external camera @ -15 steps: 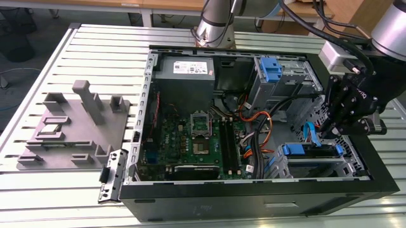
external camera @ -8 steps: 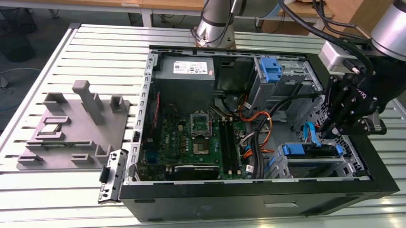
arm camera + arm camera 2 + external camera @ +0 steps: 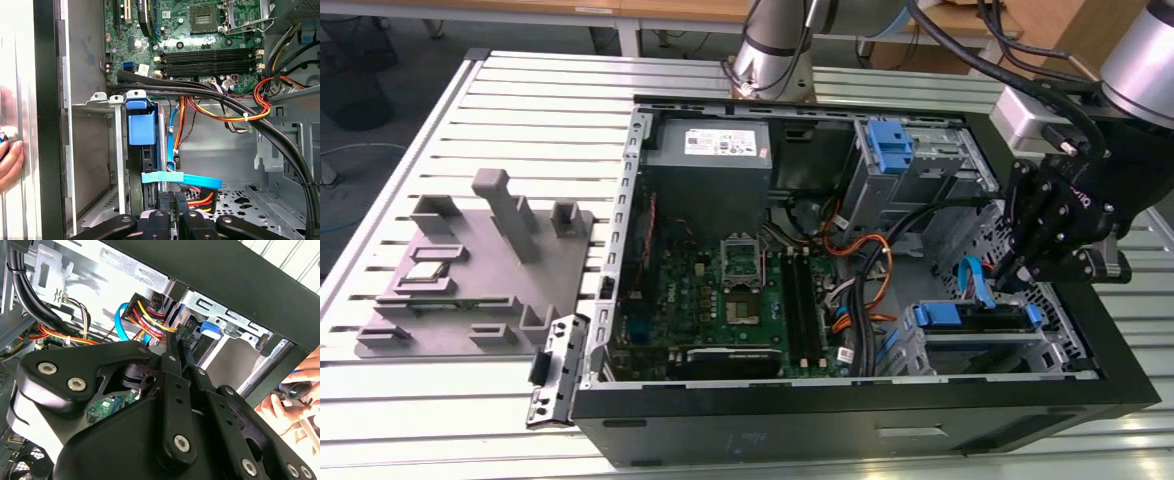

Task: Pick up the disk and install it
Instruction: 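Insert the second disk wire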

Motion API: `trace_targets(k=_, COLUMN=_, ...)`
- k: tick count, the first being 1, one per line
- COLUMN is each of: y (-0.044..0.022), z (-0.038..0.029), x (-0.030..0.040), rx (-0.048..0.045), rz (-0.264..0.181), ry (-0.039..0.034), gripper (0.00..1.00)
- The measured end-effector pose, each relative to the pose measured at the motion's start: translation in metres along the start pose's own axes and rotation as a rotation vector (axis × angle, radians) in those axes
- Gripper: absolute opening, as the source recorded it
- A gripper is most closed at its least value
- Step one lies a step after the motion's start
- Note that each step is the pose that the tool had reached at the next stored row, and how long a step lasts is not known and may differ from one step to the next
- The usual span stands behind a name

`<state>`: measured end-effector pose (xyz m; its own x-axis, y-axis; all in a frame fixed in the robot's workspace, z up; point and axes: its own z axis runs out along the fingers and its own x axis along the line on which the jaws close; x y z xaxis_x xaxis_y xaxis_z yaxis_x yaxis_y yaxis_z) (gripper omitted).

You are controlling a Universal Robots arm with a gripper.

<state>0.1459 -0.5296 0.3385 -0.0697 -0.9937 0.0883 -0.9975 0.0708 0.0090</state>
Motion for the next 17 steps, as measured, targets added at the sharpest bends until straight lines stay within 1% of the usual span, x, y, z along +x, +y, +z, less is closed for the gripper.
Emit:
trace_targets(k=4, y=0.0000, z=-0.0007, x=0.0000, rx=0.0001, rz=0.000, ry=0.0003, gripper=0.16)
trace_targets(k=8, y=0.0001, z=-0.0052, x=0.0005, rx=0.0000, rz=0.000, ry=0.0000, gripper=0.16)
trace_targets(k=10, y=0.0000, z=-0.0068, x=0.0009, rx=0.0001, rz=0.000, ry=0.0010, gripper=0.16)
trace_targets(k=11, y=0.0001, z=-0.0070, x=0.0009, rx=0.0004, rz=0.000, ry=0.0052, gripper=0.16)
trace_targets(k=12, y=0.0001, z=-0.0073, x=0.0011, rx=0.0012, rz=0.000, ry=0.0164, gripper=0.16)
trace_targets(k=15, y=0.0001, z=-0.0074, x=0.0013, rx=0.0040, rz=0.001, ry=0.0535, gripper=0.16)
trace_targets(k=16, y=0.0003, z=-0.0075, x=0.0013, rx=0.0048, rz=0.001, ry=0.0626, gripper=0.16)
trace_targets(k=17, y=0.0008, z=-0.0073, x=0.0014, rx=0.0050, rz=0.001, ry=0.0652, gripper=0.16)
